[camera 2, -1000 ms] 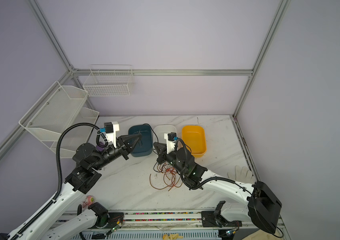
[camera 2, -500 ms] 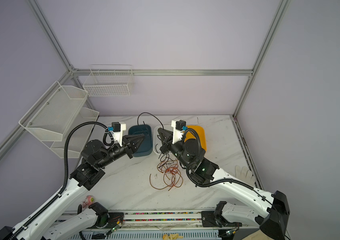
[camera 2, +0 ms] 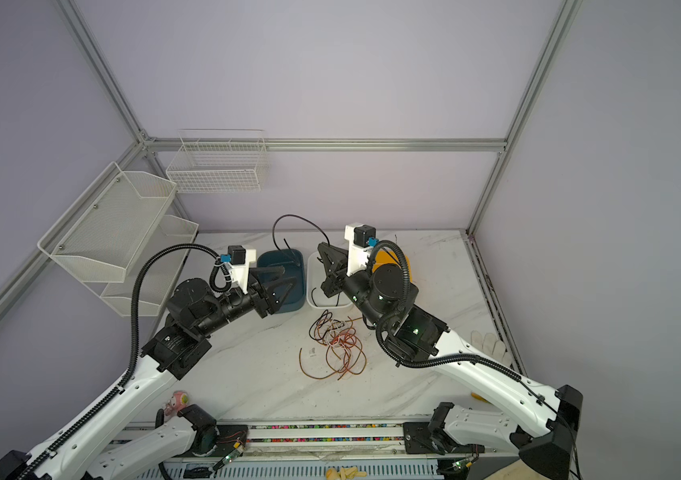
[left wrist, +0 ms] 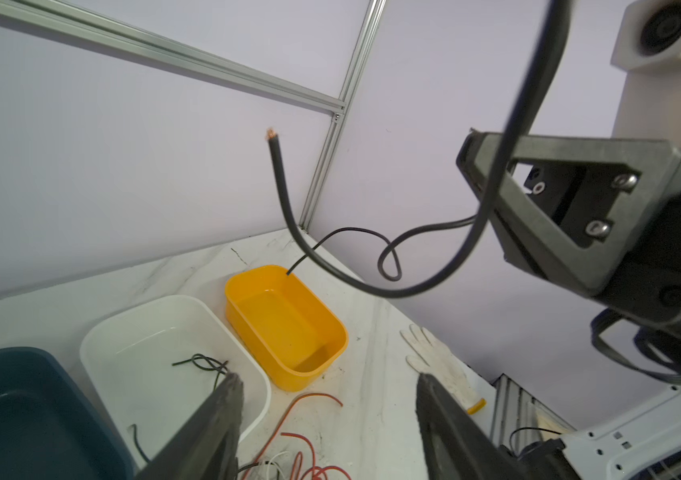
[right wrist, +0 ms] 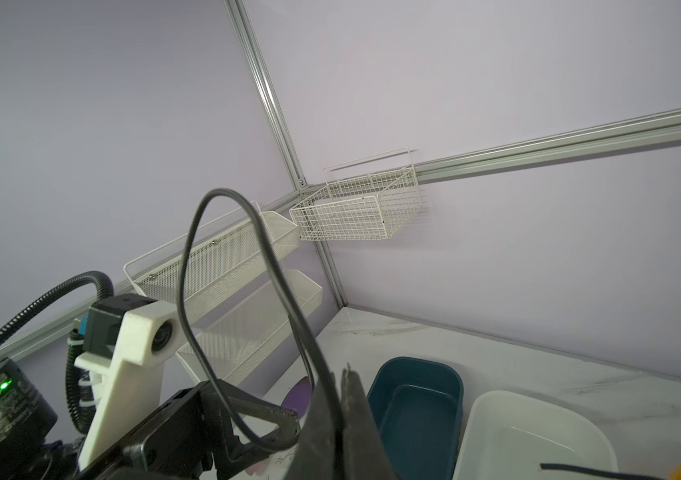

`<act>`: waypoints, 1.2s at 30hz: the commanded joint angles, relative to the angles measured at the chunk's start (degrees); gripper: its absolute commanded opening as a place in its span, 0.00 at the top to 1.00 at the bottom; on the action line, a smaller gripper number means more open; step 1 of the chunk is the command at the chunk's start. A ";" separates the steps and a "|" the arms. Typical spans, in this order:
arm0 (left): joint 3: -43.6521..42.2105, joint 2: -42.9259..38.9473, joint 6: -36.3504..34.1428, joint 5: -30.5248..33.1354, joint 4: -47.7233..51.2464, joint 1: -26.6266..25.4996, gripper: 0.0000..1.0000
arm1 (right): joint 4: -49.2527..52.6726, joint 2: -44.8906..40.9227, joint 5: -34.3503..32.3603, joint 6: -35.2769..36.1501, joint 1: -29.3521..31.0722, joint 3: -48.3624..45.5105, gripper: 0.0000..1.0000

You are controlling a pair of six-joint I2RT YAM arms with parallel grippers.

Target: Untangle the cables

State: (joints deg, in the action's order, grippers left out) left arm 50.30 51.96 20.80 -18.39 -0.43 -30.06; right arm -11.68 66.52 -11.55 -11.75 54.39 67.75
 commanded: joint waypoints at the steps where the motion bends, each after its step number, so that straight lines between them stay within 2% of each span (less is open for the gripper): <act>1: 4.04 -1.87 -5.47 5.60 3.11 0.20 0.26 | 4.47 2.56 -3.11 -1.37 0.31 3.37 1.00; 6: 4.93 -6.32 -8.18 12.71 7.98 0.14 0.12 | 7.20 6.01 -4.99 -2.73 0.28 5.99 1.00; 10: 3.95 -10.89 -11.68 18.68 11.51 0.16 0.00 | 7.46 8.60 -2.92 -4.38 -1.05 5.92 1.00; 14: 0.20 -16.89 -13.58 25.52 13.71 0.13 0.00 | 7.38 11.09 1.36 -7.15 -4.64 5.09 1.00; 17: -4.86 -21.88 -13.81 34.10 12.81 0.10 0.00 | 6.76 13.28 5.94 -9.19 -7.99 4.72 1.00; 21: -11.84 -28.20 -12.43 44.44 8.47 0.04 0.00 | 6.50 16.01 7.58 -10.30 -9.80 4.61 1.00; 25: -14.25 -31.22 -11.77 46.07 5.87 -0.07 0.00 | 5.11 18.67 8.98 -11.52 -10.70 3.78 1.00; 30: -12.73 -27.71 -11.17 47.59 8.15 -0.51 0.00 | 2.78 21.66 9.42 -13.13 -11.40 2.03 1.00; 36: -13.30 -27.71 -11.53 49.57 7.88 -1.65 0.00 | -1.01 24.25 10.75 -15.37 -13.62 -1.56 1.00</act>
State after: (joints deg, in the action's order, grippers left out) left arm 38.02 24.86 9.39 28.64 9.52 -31.14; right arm -8.51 89.93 -1.87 -25.10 42.02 67.68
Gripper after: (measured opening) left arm 0.999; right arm 0.053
